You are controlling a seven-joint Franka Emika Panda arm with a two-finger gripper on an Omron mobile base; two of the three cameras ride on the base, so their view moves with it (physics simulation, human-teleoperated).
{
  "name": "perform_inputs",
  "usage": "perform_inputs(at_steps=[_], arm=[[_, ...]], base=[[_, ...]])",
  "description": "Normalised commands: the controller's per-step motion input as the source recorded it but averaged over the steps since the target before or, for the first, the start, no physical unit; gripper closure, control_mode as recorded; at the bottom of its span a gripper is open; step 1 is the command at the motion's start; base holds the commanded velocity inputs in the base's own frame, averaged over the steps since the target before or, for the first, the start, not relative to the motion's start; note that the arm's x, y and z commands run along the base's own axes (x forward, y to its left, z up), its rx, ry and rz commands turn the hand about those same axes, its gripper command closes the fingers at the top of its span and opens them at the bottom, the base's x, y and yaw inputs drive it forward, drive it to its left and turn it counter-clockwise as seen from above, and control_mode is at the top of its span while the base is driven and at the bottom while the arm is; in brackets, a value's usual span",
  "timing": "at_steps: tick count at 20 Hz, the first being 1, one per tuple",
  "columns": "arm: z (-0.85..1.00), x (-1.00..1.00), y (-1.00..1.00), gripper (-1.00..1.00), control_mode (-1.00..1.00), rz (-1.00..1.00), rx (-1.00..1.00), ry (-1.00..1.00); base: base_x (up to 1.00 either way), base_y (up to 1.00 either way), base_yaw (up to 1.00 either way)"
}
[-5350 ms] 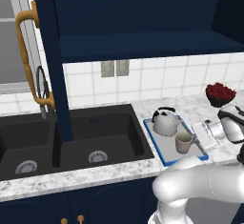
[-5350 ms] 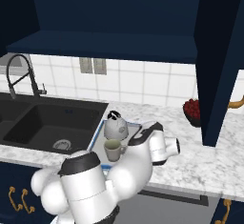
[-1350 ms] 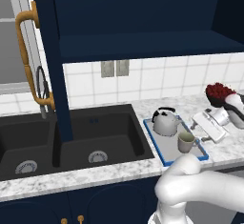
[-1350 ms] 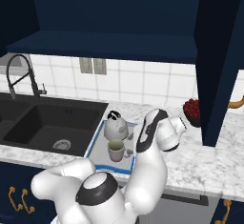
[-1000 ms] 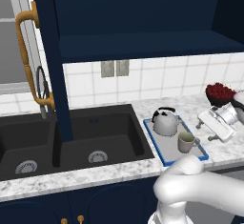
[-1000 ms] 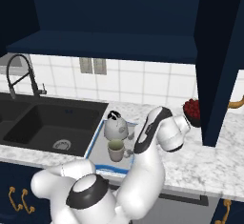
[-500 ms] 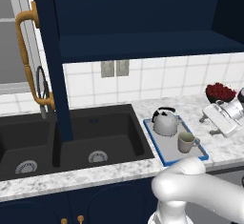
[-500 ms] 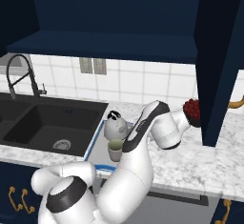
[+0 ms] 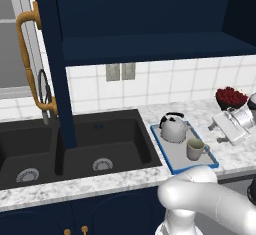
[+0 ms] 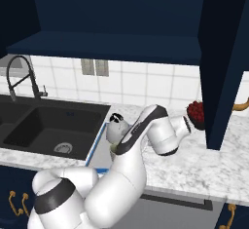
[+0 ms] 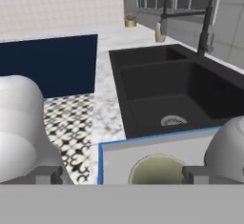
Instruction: Pick the kettle from the counter and place it on the tray. Then pick the mug from the cabinet and place it on the tray. Then close the cabinet doors.
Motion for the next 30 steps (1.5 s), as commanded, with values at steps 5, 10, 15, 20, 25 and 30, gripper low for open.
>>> perform_inputs(at_steps=[5,10,15,20,25,30], arm=[[0.00,-0.24,-0.10,-1.00,-1.00,-0.06,0.00,-0.04],[0.07,-0.31,-0.26,-1.00,-1.00,-0.20,0.02,0.00],[0.09,-0.07,-0.46,-1.00,-1.00,-0.15,0.04,-0.02],[0.05,0.00,-0.54,-1.00,-1.00,-0.08,0.05,-0.01],[-0.19,-0.01,-0.26,-1.00,-1.00,0.00,0.09,-0.40],[-0.10,-0.06,-0.25,-1.00,-1.00,0.00,0.11,-0.48]], base=[[0.00,0.00,0.00],[0.00,0.00,0.00],[0.00,0.00,0.00],[0.00,0.00,0.00],[0.00,0.00,0.00],[0.00,0.00,0.00]])
